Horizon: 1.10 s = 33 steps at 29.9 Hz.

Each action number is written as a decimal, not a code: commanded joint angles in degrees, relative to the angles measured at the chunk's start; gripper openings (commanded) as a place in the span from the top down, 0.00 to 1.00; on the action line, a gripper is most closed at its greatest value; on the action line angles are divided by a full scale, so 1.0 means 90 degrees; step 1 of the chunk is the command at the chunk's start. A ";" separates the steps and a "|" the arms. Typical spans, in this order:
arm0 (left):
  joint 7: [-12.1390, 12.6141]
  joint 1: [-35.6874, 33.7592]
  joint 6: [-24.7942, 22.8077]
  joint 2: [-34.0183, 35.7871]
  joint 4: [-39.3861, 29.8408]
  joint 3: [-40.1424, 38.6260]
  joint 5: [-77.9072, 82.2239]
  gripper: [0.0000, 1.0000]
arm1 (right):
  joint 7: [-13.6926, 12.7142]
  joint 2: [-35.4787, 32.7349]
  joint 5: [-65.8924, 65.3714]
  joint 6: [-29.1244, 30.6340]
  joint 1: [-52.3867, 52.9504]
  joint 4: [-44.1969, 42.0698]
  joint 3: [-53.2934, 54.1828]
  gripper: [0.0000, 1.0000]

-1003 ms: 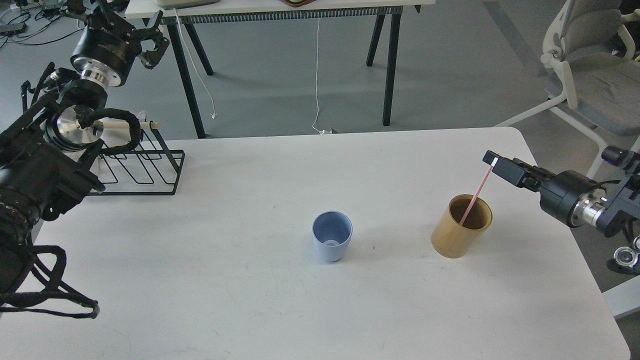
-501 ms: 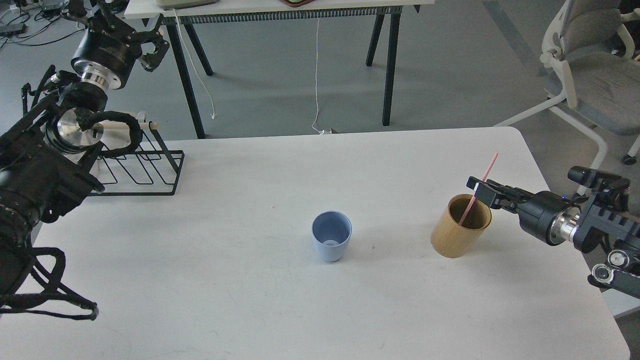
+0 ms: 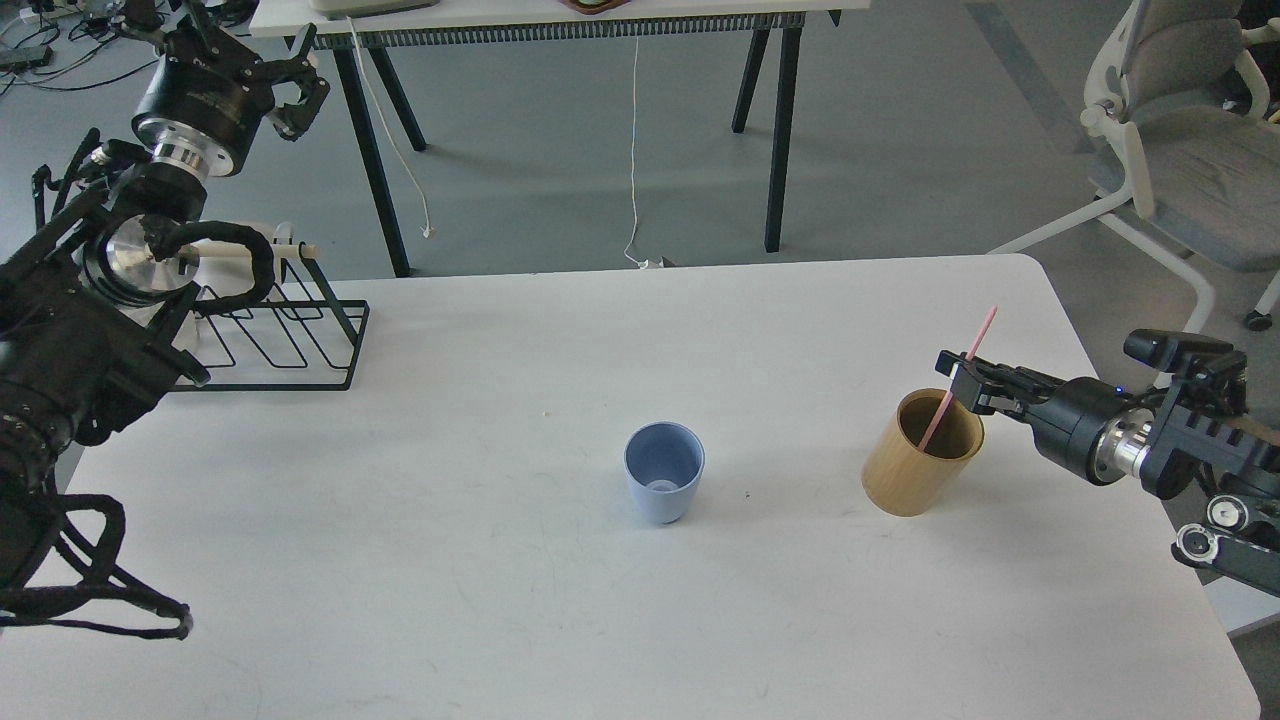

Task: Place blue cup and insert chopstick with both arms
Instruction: 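Reach the right gripper to the pink straw in the tan cup and grasp it, then lift the pink straw up out of the tan cup with the right gripper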

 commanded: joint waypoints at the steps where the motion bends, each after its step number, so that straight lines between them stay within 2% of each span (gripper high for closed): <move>1: 0.0000 -0.0008 0.0000 0.0006 0.0001 0.0000 0.0000 0.01 | -0.0010 0.0016 0.0000 0.0009 0.0004 -0.0005 0.0001 0.81; 9: 0.0010 -0.0008 0.0000 0.0006 0.0001 0.0000 0.0000 0.01 | -0.0078 -0.0003 0.0000 0.0009 0.0023 0.0044 0.0001 0.94; 19: -0.0019 -0.0018 0.0000 0.0035 0.0010 0.0000 0.0000 0.01 | -0.0039 -0.0452 -0.0068 0.0009 0.0111 0.0425 0.0020 0.95; 25: -0.0019 -0.0008 0.0000 0.0055 0.0010 0.0000 0.0000 0.01 | -0.0029 -0.1183 -0.0117 0.0029 0.0316 0.1302 0.0030 0.96; 33: -0.0010 -0.0018 0.0000 0.0055 0.0010 0.0000 -0.0010 0.01 | -0.0029 -0.2121 -0.0117 0.0467 0.1213 0.1997 0.0049 0.96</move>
